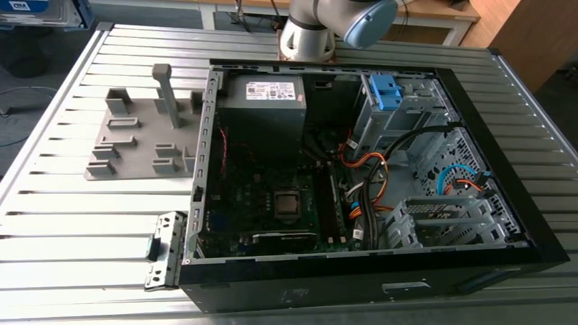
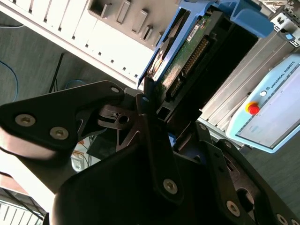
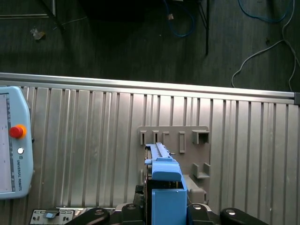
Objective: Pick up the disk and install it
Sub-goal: 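Pick up the disk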
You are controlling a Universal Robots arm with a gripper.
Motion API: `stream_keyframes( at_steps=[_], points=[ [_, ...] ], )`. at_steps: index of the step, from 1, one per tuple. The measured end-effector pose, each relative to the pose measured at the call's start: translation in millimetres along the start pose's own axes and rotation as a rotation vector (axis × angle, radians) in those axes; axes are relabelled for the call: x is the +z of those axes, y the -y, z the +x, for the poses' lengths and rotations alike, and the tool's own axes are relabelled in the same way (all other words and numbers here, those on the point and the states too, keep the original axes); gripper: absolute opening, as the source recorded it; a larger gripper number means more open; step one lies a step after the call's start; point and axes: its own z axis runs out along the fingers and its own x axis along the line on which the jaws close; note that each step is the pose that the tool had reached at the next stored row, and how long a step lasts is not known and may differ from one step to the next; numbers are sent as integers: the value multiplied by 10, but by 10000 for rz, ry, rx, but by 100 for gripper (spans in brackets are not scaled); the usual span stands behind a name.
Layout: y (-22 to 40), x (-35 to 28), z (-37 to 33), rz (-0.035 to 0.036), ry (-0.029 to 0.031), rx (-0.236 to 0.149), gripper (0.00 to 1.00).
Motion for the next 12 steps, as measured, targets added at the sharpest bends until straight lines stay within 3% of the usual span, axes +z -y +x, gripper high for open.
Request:
stream_keyframes(
  at_steps=[12],
  points=[
    [171,25,50,-1,-16,1,36]
  ],
)
